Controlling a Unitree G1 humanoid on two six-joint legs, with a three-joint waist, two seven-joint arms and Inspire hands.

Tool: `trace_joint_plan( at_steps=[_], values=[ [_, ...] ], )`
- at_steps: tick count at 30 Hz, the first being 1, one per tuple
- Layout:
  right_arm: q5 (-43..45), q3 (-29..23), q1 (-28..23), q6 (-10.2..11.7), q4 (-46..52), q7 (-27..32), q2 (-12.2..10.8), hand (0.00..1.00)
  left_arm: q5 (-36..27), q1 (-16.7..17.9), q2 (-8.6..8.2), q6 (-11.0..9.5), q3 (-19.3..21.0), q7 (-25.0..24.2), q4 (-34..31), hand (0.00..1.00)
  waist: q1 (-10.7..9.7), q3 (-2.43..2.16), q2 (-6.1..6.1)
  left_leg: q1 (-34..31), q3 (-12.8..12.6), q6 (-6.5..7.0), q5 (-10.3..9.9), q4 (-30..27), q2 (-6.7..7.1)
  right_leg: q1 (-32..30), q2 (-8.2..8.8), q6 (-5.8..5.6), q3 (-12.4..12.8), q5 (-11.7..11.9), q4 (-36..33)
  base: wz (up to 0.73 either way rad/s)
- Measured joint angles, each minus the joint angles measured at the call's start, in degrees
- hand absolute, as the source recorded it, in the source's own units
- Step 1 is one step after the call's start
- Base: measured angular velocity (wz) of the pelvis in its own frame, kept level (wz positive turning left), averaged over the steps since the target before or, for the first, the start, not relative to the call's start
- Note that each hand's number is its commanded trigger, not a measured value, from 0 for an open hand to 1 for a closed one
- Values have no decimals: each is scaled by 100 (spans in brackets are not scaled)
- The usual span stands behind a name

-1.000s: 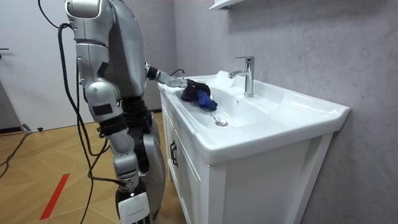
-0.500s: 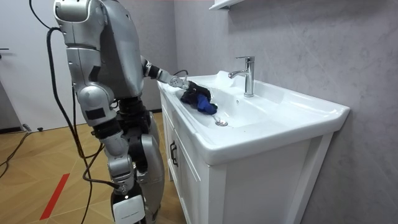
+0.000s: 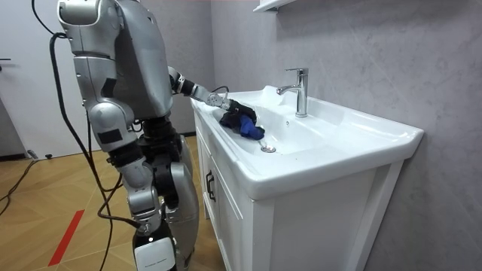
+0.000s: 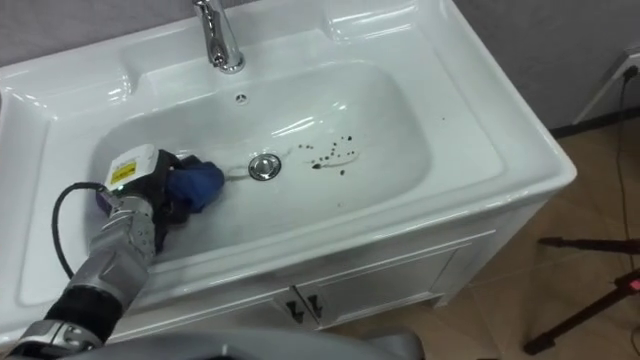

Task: Wipe basin

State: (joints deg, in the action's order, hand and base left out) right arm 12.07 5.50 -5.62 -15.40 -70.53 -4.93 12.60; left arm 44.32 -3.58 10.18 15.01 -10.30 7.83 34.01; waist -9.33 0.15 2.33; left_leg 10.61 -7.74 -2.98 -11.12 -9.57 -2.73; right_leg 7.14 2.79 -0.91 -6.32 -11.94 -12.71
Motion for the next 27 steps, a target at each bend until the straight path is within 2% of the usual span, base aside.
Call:
trace_joint_plan(
  at_steps=[2,6,9,15,21,27],
  values=[
    [-8,4,2,-95,-4,-6,-61,0,-333,-78,-98,-3,-15,0,103,100,9,-3,-10,9,1,0,0,2,2,36,4,-5,-18,-3,2,6],
    [-53,12,3,-95,10,-35,-130,0,-599,-200,-275,-32,-13,-2,265,100,37,-4,-40,7,0,0,0,0,3,3,4,-8,2,-13,-23,0],
    [-58,13,-2,-102,43,-84,-137,0,-803,-290,-290,-44,-17,-12,324,100,43,2,-91,-4,-8,1,0,-3,3,-44,2,-8,20,-17,-42,-1],
    [-198,12,-2,-226,188,-134,-150,0,-974,-354,-287,-56,-45,-21,288,100,29,-18,-236,-49,-14,1,0,-7,5,-118,4,-6,56,-27,-84,-3],
    [-245,11,-2,-298,191,-222,-167,0,-1698,-447,-363,-67,-222,-24,311,100,-42,-17,-242,-104,-20,3,-1,-14,8,-142,9,-8,38,-31,-84,1],
    [-245,12,15,-294,162,-390,-184,0,-2055,-597,-397,-121,-560,-191,325,100,-285,-9,-252,-126,-22,3,-1,-17,13,-236,20,-2,60,-83,-204,-1]
  ],
)
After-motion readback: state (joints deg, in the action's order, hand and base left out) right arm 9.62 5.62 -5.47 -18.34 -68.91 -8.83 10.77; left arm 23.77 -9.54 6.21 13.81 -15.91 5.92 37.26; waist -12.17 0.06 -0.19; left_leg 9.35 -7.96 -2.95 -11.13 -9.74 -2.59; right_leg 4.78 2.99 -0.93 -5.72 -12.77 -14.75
